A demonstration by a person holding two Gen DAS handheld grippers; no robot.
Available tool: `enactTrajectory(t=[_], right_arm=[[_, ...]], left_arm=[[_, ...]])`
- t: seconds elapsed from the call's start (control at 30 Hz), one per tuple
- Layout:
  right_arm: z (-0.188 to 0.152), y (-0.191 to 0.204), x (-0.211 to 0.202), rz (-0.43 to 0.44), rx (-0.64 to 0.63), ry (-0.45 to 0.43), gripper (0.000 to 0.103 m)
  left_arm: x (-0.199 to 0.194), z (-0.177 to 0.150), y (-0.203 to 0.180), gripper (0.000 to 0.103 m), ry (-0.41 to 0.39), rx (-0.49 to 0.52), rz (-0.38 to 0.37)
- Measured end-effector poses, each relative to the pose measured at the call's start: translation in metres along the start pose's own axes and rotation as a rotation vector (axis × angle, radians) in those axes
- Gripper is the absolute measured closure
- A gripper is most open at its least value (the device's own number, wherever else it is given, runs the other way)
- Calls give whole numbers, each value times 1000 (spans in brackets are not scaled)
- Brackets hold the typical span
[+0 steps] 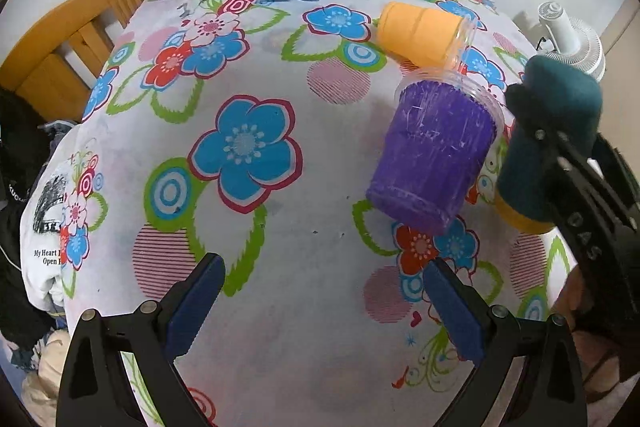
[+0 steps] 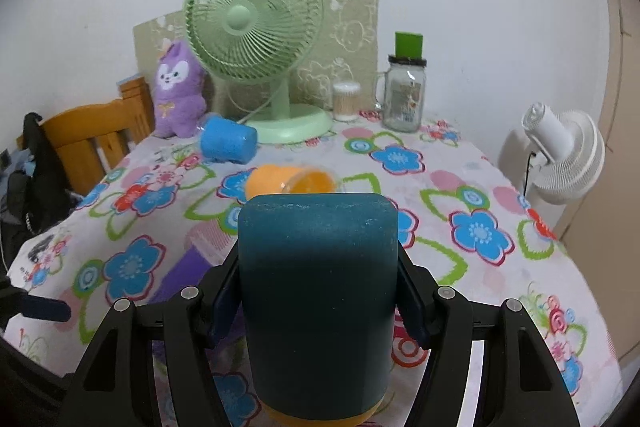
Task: Flip cup upside down
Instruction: 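Rotate the teal cup in the right gripper to stand on its yellow rim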
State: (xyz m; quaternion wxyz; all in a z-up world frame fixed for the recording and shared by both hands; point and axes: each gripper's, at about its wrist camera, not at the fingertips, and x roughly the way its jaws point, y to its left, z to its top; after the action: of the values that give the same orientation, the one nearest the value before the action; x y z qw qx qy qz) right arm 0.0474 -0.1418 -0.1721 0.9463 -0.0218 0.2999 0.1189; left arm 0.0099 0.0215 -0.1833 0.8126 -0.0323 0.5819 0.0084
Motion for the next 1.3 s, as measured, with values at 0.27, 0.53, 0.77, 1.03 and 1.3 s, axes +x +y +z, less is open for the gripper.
enactTrajectory(t=[0.27,0.53,0.77,1.03,1.3], right_arm=[[-12,-1,-1,-9,14,-20,33],[-9,-2,-16,34,66,76,7],[16,0,-44,59,47,124,7],[41,-11,-34,66,21,156,0],[46,-40,50,45,143,414,3]], left_arm=[[6,0,-1,3,11,17,-2],[2,-3,-9,3,38,40,-9],[-26,0,-12,3,70,28,-9],[-43,9,-10,3,90,13,-6],[-23,22,-1,3,163,-27,22]])
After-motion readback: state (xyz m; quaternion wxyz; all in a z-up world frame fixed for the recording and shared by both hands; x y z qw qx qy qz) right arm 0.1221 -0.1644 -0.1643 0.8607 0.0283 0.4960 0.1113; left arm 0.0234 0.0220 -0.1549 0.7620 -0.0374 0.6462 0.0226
